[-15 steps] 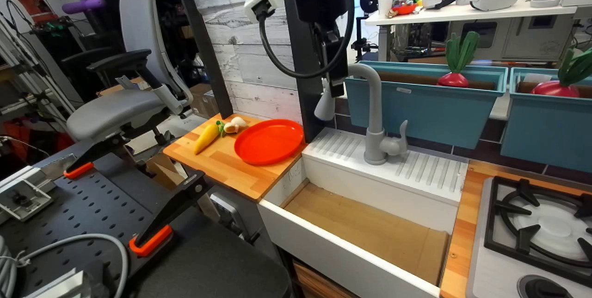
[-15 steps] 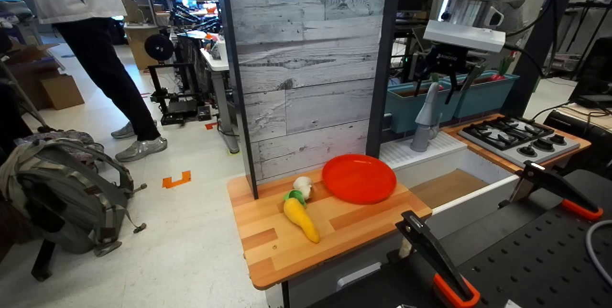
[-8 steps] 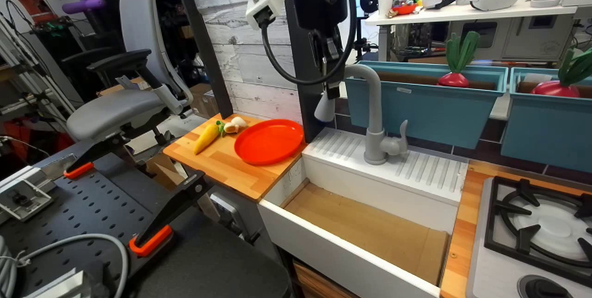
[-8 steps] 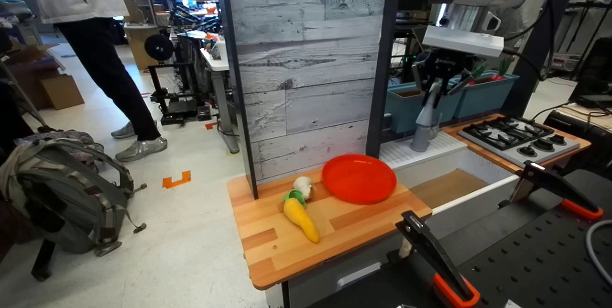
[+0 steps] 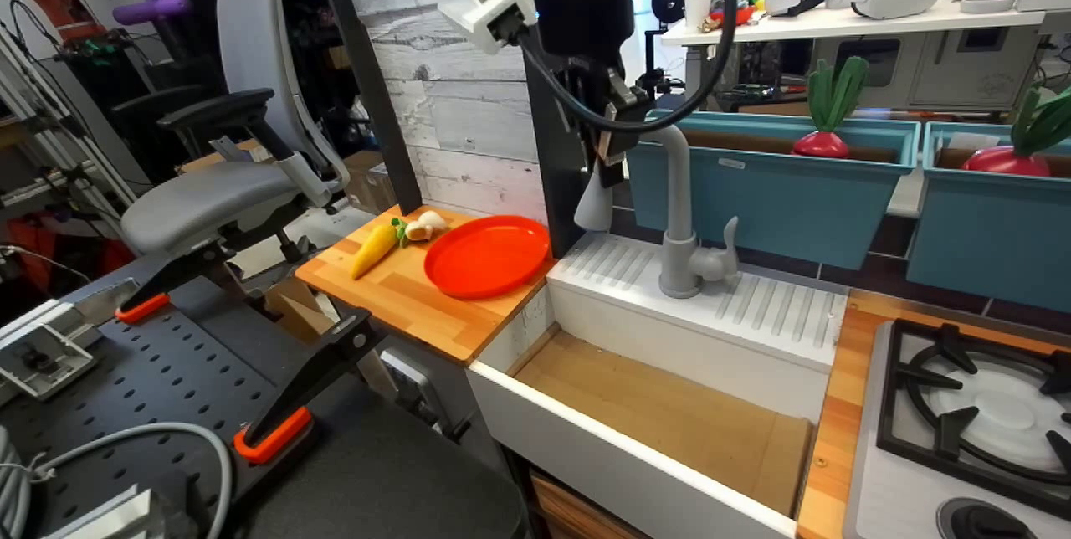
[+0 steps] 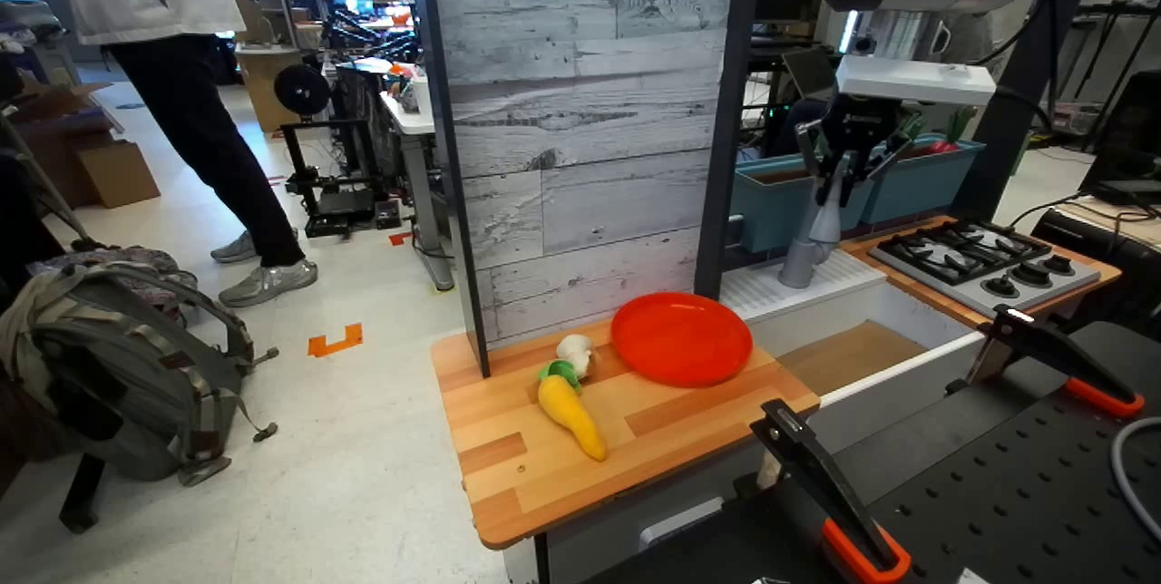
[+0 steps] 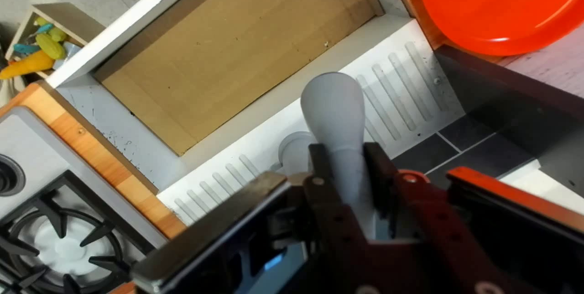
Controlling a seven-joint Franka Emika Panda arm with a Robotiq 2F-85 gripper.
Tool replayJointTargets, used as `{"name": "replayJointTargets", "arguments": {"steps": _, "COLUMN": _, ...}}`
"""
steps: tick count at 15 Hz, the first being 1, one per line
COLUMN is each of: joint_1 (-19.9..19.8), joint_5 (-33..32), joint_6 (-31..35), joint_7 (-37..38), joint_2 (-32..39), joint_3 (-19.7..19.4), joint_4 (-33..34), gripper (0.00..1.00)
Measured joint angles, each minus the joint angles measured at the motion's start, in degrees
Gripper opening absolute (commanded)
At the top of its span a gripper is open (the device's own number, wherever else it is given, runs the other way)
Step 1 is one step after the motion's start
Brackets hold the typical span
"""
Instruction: Move the tap nozzle to the right
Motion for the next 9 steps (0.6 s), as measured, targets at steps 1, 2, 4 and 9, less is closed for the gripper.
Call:
{"name": "replayJointTargets", "arguments": {"steps": 1, "joint_1": -0.7, "joint_5": -0.2, "joint_6": 0.0, "joint_7": -2.7, "joint_2": -0.2, "joint_3": 0.2, "joint_4": -0.2, "gripper": 0.06}}
{"name": "replayJointTargets", "arguments": {"steps": 2, "joint_1": -1.5, "joint_5": -0.4, "joint_6": 0.0, "joint_7": -5.7, "joint_2": -0.3, "joint_3": 0.6, "joint_4": -0.4, "gripper": 0.06}}
{"name": "replayJointTargets", "arguments": {"steps": 4, "joint_1": -3.4, "joint_5": -0.4, "joint_6": 0.0, "joint_7": -11.3, "joint_2": -0.5, "joint_3": 1.5, "joint_4": -0.6, "gripper": 0.06}}
{"name": "replayJointTargets", "arguments": {"steps": 9, "joint_1": -7.7, "joint_5": -0.4, "joint_6": -0.2, "joint_7": -20.3, "joint_2": -0.7, "joint_3": 4.5, "joint_4": -0.5, "gripper": 0.06}}
